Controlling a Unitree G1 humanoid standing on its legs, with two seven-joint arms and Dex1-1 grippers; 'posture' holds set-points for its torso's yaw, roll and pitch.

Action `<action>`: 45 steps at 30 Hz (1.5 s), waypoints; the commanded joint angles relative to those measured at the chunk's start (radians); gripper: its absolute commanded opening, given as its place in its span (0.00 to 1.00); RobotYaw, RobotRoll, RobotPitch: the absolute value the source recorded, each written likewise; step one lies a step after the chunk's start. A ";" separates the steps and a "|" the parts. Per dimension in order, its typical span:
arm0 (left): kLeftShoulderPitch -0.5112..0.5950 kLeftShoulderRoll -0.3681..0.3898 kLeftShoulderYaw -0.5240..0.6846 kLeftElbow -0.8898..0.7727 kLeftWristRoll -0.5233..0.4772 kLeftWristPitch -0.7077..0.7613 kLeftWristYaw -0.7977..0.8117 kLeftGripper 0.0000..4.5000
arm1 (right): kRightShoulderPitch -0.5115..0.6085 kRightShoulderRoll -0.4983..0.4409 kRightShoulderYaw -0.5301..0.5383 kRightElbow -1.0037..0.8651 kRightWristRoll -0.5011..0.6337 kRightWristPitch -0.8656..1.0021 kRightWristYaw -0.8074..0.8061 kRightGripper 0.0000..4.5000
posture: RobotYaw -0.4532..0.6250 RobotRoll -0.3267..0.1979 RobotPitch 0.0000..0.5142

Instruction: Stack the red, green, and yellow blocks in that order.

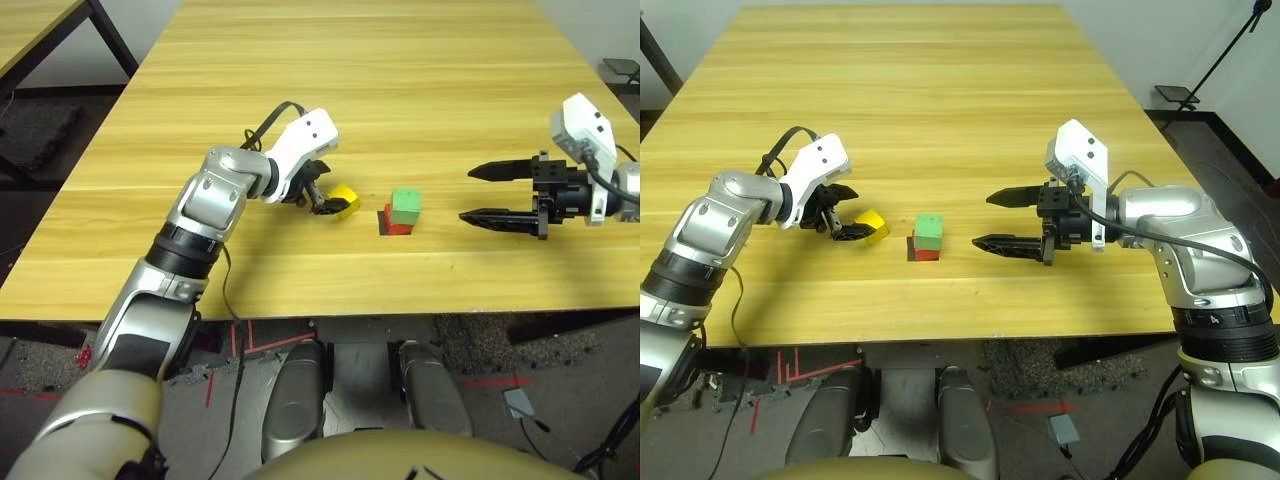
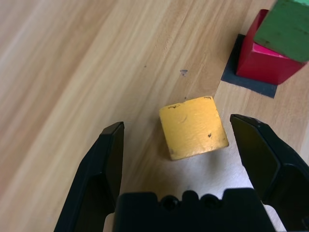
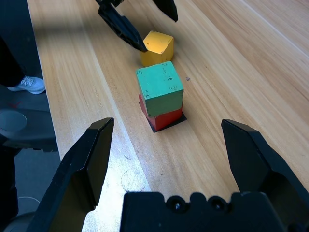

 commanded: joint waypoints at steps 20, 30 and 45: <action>0.100 -0.080 0.013 -0.091 -0.052 0.163 0.187 0.78 | -0.003 0.008 0.016 0.021 0.001 -0.003 0.007 1.00 | 0.53 0.47 0.21; -0.035 0.012 0.017 -0.119 -0.109 0.140 0.063 0.45 | 0.003 0.002 0.010 0.019 0.003 -0.003 0.007 1.00 | 0.53 0.48 0.19; -0.354 -0.070 -0.132 0.134 -0.123 -0.135 -0.303 0.45 | 0.055 -0.008 -0.005 -0.030 0.019 0.018 0.009 1.00 | 0.50 0.51 0.19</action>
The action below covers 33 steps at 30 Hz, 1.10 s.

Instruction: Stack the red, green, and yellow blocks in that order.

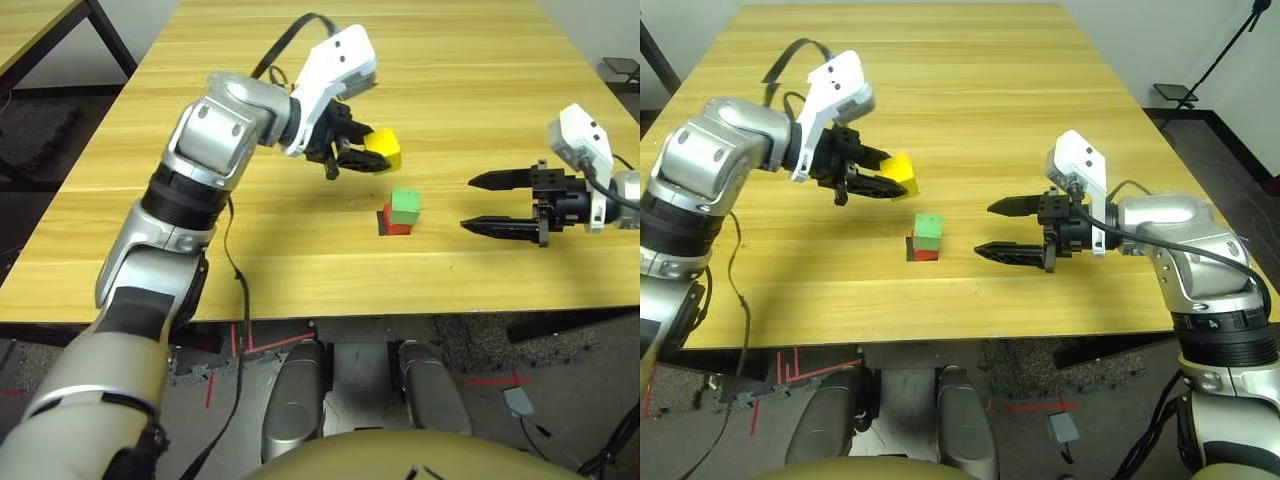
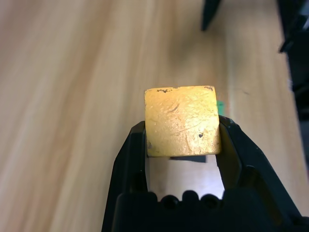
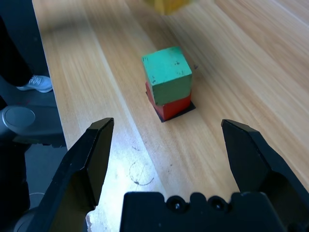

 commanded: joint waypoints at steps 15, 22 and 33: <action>-0.048 -0.106 -0.057 0.206 0.119 -0.236 -0.088 0.45 | 0.067 -0.020 -0.047 -0.072 0.041 0.040 -0.041 1.00 | 0.46 0.53 0.21; -0.033 -0.107 -0.062 0.194 0.135 -0.224 -0.099 0.45 | 0.067 -0.024 -0.044 -0.070 0.046 0.038 -0.046 1.00 | 0.46 0.53 0.22; -0.016 -0.114 -0.073 0.187 0.152 -0.218 -0.102 0.45 | 0.070 -0.026 -0.046 -0.071 0.048 0.038 -0.047 1.00 | 0.46 0.53 0.23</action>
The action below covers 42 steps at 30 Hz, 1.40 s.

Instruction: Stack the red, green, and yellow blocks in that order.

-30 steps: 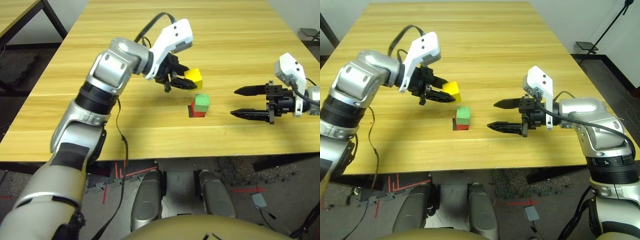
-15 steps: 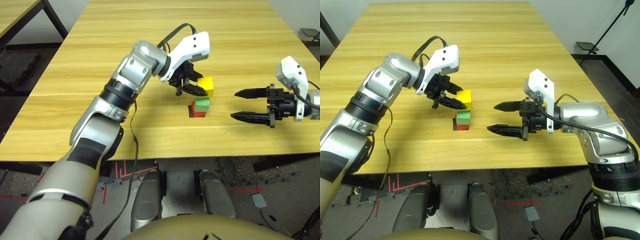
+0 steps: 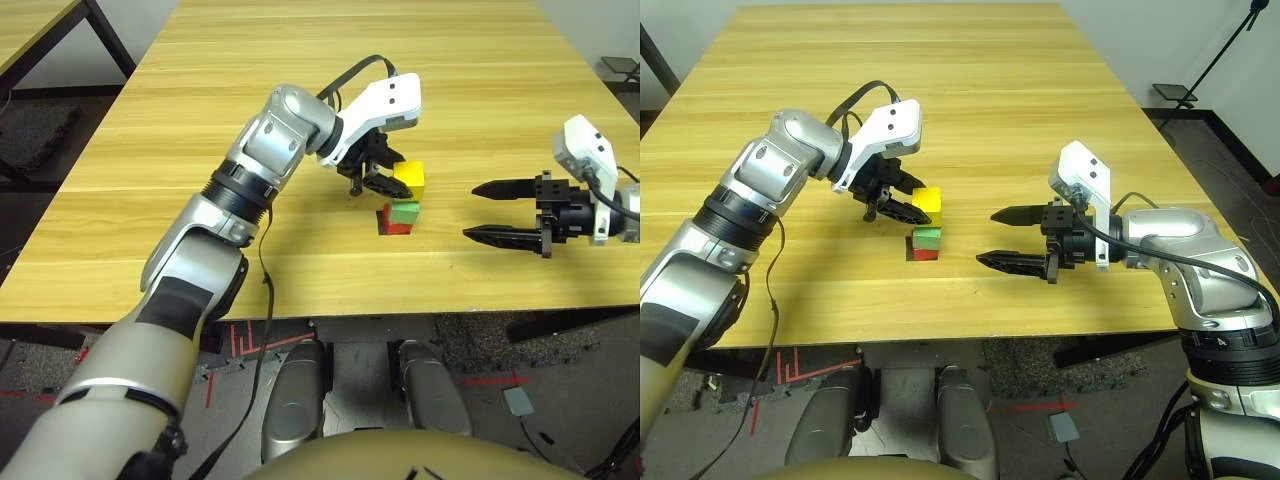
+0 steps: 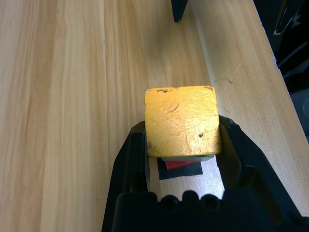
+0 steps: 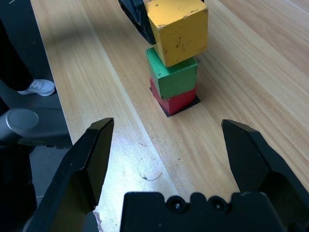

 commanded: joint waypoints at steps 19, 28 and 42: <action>0.039 -0.010 -0.016 -0.025 0.027 0.022 -0.009 0.45 | -0.002 -0.018 -0.006 -0.012 0.010 0.006 -0.008 1.00 | 0.46 0.51 0.22; 0.039 -0.041 0.077 -0.093 -0.032 0.104 0.063 0.97 | -0.009 -0.038 -0.014 0.055 -0.011 -0.032 0.011 1.00 | 0.46 0.49 0.18; 0.744 -0.269 0.766 -0.793 -0.149 0.189 0.864 0.99 | -0.102 0.144 -0.246 0.707 -0.176 -0.461 -0.453 1.00 | 0.50 0.43 0.17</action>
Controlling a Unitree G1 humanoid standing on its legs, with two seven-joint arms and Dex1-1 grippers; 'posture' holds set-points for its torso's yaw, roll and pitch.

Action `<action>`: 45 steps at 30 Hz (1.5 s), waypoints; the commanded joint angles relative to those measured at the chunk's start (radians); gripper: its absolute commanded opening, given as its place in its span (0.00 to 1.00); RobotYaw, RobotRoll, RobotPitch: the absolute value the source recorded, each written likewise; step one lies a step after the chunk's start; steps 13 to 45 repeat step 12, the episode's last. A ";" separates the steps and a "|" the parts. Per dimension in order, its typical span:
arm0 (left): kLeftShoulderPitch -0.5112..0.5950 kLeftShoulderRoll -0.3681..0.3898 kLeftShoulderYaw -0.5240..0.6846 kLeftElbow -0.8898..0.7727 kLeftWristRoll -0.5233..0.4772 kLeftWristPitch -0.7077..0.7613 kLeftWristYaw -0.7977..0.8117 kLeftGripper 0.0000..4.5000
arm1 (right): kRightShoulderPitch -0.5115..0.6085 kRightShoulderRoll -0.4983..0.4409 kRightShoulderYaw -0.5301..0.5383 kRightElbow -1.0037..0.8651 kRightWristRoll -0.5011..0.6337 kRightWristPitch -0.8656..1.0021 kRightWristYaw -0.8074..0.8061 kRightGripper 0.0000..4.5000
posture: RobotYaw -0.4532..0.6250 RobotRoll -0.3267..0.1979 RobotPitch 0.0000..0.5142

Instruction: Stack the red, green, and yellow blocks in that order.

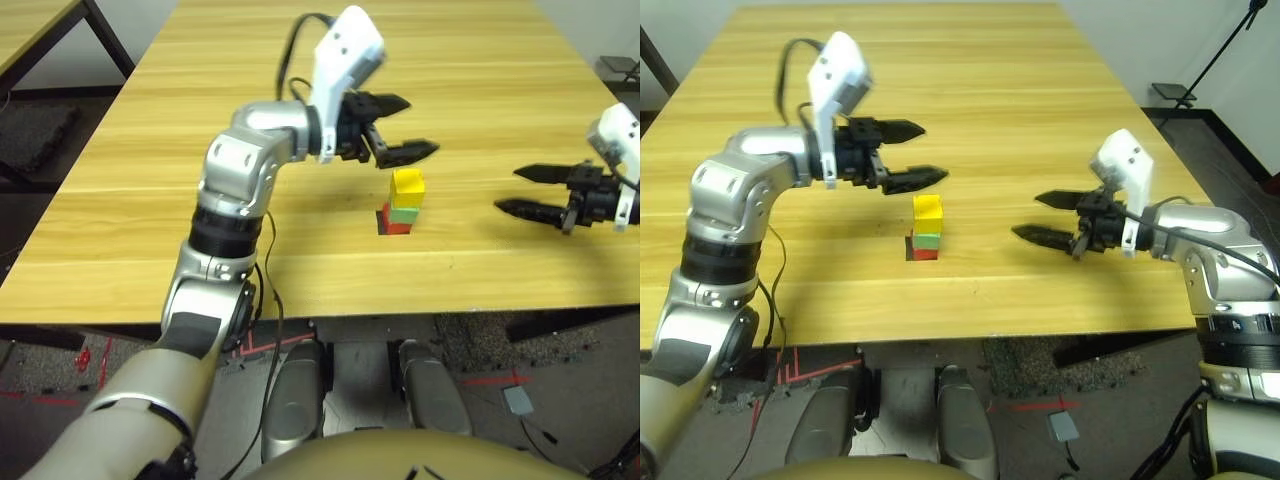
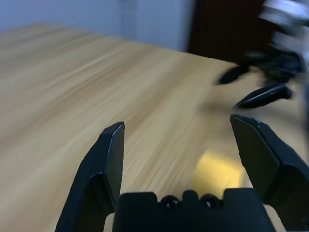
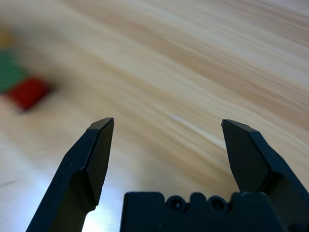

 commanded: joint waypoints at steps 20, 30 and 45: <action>0.314 -0.003 0.154 0.379 0.189 -0.905 0.441 0.99 | -0.112 0.091 -0.155 0.588 -0.087 -0.543 -0.298 1.00 | 0.50 0.39 0.17; 0.314 -0.003 0.154 0.379 0.189 -0.905 0.441 0.99 | -0.112 0.091 -0.155 0.588 -0.087 -0.543 -0.298 1.00 | 0.50 0.39 0.17; 0.314 -0.003 0.154 0.379 0.189 -0.905 0.441 0.99 | -0.112 0.091 -0.155 0.588 -0.087 -0.543 -0.298 1.00 | 0.50 0.39 0.17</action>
